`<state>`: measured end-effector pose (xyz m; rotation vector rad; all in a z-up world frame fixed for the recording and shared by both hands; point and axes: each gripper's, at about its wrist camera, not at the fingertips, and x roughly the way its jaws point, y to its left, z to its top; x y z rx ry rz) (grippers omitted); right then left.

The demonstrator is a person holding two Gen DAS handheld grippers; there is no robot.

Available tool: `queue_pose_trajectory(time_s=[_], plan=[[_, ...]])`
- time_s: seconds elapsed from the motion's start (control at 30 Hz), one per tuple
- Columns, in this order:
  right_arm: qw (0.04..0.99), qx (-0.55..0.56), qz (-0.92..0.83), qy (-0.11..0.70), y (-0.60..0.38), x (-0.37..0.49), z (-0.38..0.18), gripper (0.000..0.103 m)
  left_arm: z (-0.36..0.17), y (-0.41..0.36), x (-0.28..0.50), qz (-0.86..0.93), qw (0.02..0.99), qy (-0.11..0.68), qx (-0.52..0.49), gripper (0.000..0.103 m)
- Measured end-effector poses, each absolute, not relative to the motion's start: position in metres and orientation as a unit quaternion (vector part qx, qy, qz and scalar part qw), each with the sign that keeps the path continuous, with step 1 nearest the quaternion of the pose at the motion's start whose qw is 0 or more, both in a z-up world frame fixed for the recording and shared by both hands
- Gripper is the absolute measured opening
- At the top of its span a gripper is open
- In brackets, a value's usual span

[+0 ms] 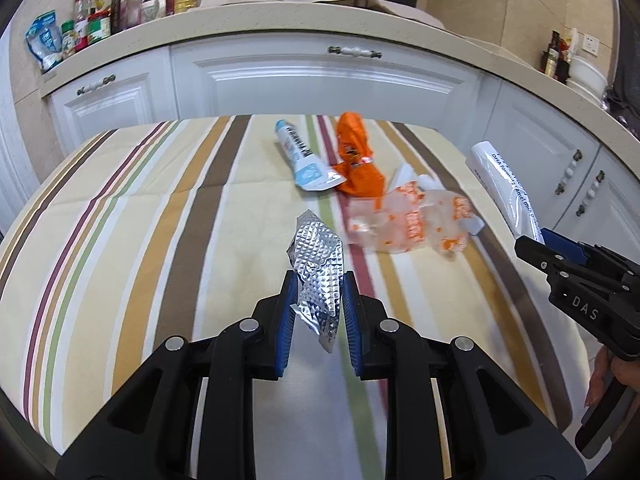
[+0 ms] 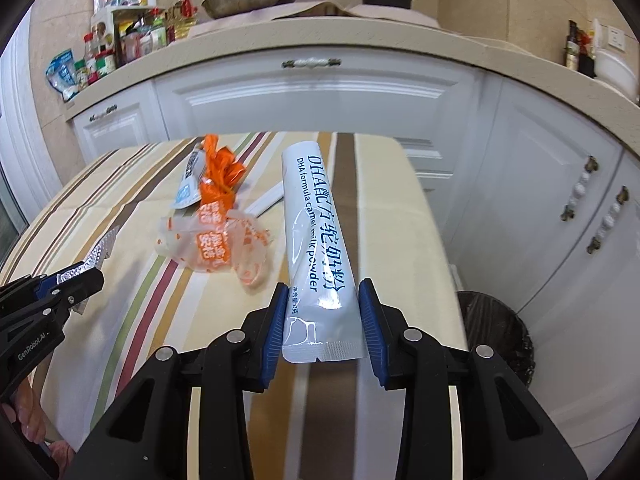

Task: Collect trash
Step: 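Carry both items over the black bin and open both tools to drop them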

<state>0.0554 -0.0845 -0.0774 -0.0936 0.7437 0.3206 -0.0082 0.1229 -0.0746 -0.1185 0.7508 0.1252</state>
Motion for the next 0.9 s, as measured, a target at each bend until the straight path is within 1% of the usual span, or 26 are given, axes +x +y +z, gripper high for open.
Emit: queue_pose_trajectory(time_s=[0.37,0.8,0.9], plan=[[0.933,-0.027,0.096,0.345,-0.131,0.042,-0.07,0.037,-0.062,0.066,0.001,-0.003,0.937,0.349,-0.032,0.022],[0.941,0.009,0.009,0.337,-0.213,0.037,-0.077,0.037,-0.05,-0.038,0.033,-0.097,0.944,0.316,0.015,0.022],[0.941,0.018,-0.008,0.337,-0.231,0.037,-0.08,0.037,-0.053,-0.06,0.043,-0.115,0.94,0.32,0.023,0.022]])
